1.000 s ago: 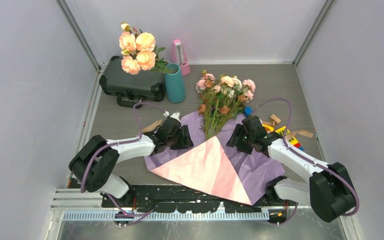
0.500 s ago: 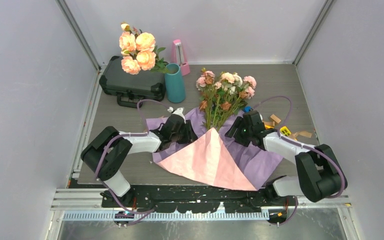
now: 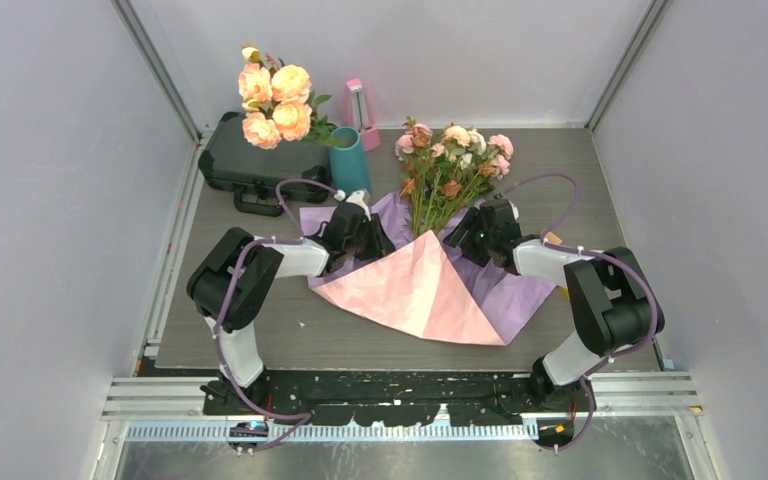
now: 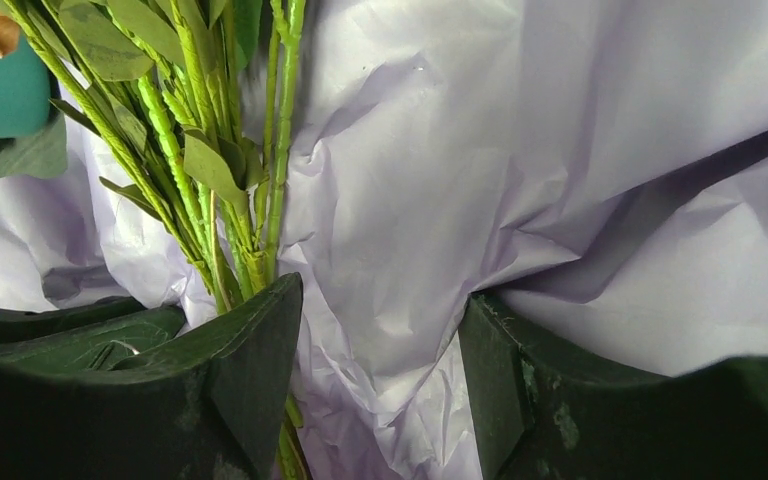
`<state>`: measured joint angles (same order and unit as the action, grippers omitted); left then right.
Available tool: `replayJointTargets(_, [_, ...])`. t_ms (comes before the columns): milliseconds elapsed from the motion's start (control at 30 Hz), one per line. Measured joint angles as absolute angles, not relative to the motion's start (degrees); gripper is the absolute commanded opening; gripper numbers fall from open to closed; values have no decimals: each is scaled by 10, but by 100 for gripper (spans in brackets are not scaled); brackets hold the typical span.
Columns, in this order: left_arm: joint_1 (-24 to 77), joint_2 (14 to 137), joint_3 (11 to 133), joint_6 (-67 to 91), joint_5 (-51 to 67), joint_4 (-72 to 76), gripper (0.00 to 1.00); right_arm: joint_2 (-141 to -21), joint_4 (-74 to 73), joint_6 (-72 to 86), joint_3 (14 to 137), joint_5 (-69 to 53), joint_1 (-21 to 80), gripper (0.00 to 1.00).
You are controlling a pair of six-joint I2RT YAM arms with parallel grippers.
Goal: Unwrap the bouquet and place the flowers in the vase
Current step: Unfold the wrapping paper at the center of the board.
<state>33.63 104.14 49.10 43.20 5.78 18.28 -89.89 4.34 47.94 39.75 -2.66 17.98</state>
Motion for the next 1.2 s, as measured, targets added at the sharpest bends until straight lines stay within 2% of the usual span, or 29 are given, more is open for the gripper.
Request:
replayJointTargets(167, [335,1058,532,387,59,150,41,-919,38,468,423,-27,173,64])
replayJointTargets(300, [335,1049,543,349,60,117,54,-911,13,446,429,-33,170,69])
replayJointTargets(400, [335,1022,543,319,57,66,64,-873,-19,426,417,-40,168,74])
replayJointTargets(600, [335,896,543,278,46,-62,78,-716,-77,386,402,-56,168,81])
replayJointTargets(700, [334,834,543,276,42,-100,82,-674,-91,371,402,-74,168,82])
replayJointTargets(833, [333,775,532,281,36,-140,85,-675,-96,356,397,-127,168,83])
replayJointTargets(1200, [283,587,383,355,20,-263,99,-692,-63,343,337,-271,168,83])
